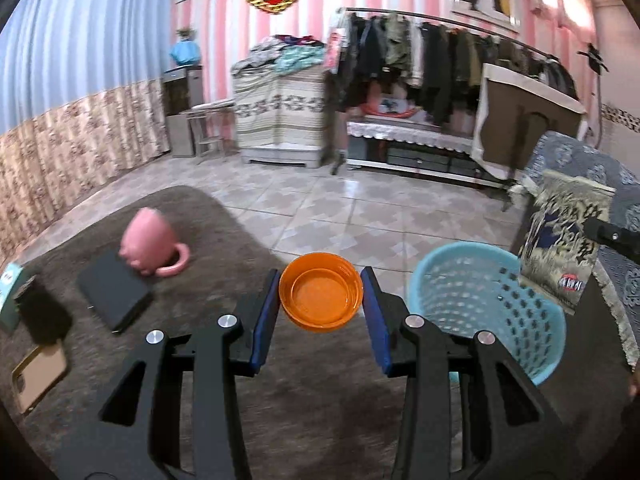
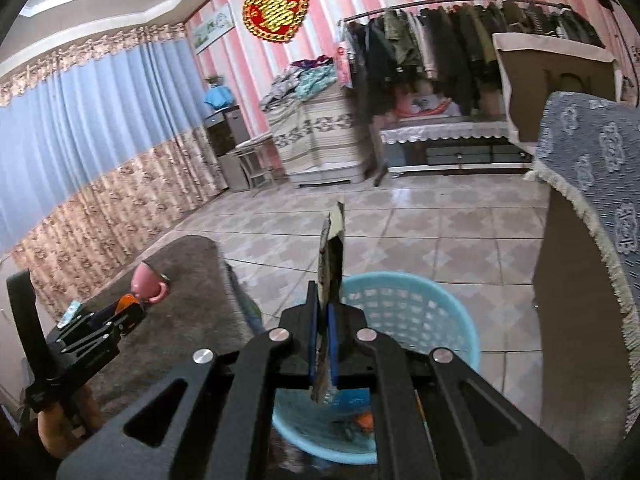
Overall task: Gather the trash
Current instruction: 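Carry the orange bowl and snack bag toward the basket with both grippers, then open the left gripper to drop the orange bowl while the right gripper drops the snack bag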
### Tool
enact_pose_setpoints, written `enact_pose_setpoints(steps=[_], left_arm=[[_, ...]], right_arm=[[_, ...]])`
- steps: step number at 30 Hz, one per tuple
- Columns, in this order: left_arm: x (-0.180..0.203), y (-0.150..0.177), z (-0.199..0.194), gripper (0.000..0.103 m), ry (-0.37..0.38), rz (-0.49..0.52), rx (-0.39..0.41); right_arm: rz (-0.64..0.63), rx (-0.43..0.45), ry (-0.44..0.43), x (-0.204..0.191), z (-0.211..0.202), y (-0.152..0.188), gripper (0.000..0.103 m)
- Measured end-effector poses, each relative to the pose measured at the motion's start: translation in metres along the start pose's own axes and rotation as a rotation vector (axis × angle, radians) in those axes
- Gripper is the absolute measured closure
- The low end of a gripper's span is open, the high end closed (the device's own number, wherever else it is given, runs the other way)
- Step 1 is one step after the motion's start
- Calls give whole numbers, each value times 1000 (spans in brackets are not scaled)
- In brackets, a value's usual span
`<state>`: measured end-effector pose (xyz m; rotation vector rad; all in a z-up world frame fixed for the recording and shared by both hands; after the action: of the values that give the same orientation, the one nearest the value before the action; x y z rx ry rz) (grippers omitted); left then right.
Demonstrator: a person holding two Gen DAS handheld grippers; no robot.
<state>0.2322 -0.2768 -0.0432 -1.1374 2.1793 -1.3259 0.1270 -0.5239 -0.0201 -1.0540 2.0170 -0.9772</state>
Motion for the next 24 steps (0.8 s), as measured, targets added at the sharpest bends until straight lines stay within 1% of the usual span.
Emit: enact_pose_setpoints(steps=[5, 8, 11, 19, 24], left_arm=[[35, -2, 18, 64, 65, 34, -6], [50, -3, 26, 64, 93, 64, -7], [64, -2, 34, 64, 135, 72, -7], [89, 11, 56, 64, 188, 109, -39], [100, 13, 73, 64, 208, 135, -43]], right_arm=[[22, -2, 31, 17, 3, 7, 98], [32, -9, 43, 24, 7, 12, 98], [44, -15, 57, 35, 11, 16, 98], [101, -32, 82, 61, 20, 29, 98], [114, -37, 87, 65, 21, 36, 98]])
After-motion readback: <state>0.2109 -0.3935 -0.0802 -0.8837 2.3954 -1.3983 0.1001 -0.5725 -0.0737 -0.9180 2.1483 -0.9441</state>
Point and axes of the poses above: each gripper's, at about its wrist camera, not at the fingertips, and z roughly the way its jaws point, x to its right, y to its underside, the point moved 5 cm from there along z, roughly the way its jaws point, and after that the axes turned 11 degrees about y, right-handed, at the moved point
